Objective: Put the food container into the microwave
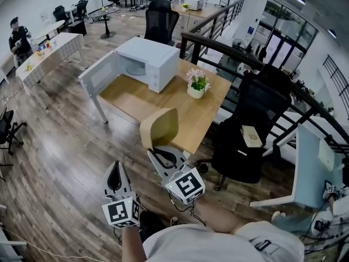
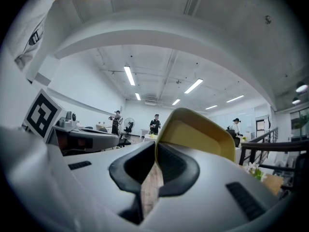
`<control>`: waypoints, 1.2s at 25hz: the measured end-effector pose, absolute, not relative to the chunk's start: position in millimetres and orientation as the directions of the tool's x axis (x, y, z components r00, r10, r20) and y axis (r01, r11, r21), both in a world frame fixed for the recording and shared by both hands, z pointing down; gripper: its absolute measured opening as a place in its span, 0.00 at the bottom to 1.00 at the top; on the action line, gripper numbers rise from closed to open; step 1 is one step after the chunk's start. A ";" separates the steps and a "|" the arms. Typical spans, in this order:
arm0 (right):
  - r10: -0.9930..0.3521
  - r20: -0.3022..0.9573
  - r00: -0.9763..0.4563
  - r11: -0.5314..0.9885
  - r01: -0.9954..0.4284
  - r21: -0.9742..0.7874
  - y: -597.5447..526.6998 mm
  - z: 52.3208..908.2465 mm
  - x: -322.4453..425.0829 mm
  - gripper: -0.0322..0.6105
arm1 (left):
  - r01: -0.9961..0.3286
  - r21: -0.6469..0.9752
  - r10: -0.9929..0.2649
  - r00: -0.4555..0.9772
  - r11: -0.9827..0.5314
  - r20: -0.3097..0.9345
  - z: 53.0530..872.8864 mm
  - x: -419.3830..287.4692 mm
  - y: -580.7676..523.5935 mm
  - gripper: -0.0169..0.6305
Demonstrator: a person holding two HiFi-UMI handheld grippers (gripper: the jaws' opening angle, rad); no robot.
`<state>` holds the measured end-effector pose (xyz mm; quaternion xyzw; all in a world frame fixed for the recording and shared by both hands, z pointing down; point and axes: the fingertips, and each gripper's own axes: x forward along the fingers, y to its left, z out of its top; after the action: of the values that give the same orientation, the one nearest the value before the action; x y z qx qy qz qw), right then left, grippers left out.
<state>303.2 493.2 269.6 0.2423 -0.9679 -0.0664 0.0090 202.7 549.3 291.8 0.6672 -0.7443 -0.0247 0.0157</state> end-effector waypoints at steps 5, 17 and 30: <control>-0.501 -0.021 -0.865 0.860 -0.500 0.104 455.2 270.2 257.6 0.09 | -0.996 0.073 -0.998 -0.061 0.060 -0.008 290.4 158.0 505.2 0.04; -0.577 -0.007 -0.817 0.811 -0.574 0.111 389.5 271.0 150.0 0.09 | -0.996 0.075 -0.999 0.039 -0.040 -0.012 287.1 44.4 437.9 0.04; -0.562 0.037 -0.827 0.826 -0.557 0.085 314.4 297.3 88.0 0.09 | -0.993 0.093 -0.996 0.079 -0.075 0.039 313.6 -11.2 364.6 0.04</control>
<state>88.0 314.4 297.3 0.2929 -0.9550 -0.0350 0.0303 -11.2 364.6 313.6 0.7329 -0.6785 -0.0174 0.0476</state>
